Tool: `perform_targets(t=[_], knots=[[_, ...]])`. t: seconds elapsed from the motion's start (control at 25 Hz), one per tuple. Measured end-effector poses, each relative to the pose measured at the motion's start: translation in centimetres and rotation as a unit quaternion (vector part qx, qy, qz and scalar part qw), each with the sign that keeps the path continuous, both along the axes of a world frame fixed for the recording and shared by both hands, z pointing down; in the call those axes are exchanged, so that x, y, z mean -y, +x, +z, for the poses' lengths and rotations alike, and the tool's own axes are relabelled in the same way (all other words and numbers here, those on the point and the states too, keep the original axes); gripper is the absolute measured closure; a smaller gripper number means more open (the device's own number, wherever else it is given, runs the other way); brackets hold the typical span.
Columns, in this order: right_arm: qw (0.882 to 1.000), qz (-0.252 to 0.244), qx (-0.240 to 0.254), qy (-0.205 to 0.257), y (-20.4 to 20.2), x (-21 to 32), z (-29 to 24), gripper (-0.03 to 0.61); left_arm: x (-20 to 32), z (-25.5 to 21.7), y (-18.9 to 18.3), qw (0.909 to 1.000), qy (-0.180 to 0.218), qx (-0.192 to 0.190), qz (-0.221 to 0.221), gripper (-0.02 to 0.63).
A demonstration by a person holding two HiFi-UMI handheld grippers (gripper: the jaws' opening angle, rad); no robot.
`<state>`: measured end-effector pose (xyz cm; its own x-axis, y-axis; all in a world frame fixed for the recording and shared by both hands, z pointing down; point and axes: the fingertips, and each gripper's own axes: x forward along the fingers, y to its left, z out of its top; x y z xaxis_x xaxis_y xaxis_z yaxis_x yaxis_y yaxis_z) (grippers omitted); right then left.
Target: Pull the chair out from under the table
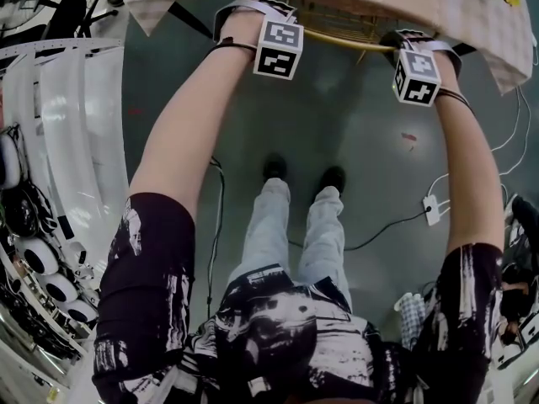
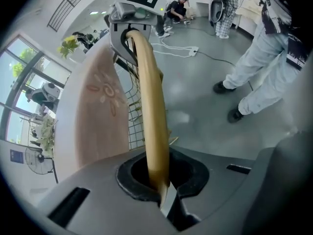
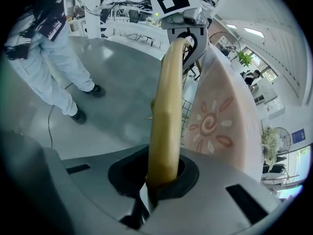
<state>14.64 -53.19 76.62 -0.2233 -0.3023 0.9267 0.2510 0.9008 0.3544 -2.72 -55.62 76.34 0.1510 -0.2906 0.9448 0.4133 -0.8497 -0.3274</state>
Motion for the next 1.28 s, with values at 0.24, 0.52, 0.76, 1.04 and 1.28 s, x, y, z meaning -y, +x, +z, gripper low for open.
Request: perform_targets(t=[0.24, 0.52, 0.76, 1.04, 1.28], knots=[[1.0, 0.002, 0.0, -0.003, 0.0, -0.3, 0.0, 0.574, -0.2, 0.0, 0.1, 1.0, 0.003, 0.001, 0.0, 0.597], [1.0, -0.001, -0.006, -0.012, 0.0, -1.9, 0.0, 0.575, -2.3, -0.1, -0.1, 0.9999, -0.003, -0.001, -0.01, 0.597], [1.0, 0.005, -0.007, -0.019, -0.5, -4.8, 0.3, 0.575, -5.0, 0.1, -0.5, 0.9999, -0.004, 0.001, -0.01, 0.597], [1.0, 0.007, -0.012, -0.023, -0.8, -8.9, 0.3, 0.575, -9.2, 0.1, -0.9, 0.9999, -0.009, 0.0, -0.014, 0.597], [0.999, 0.012, -0.014, -0.032, -1.1, -12.4, 0.1, 0.575, -12.5, -0.1, -1.2, 0.9997, -0.015, 0.002, -0.016, 0.597]])
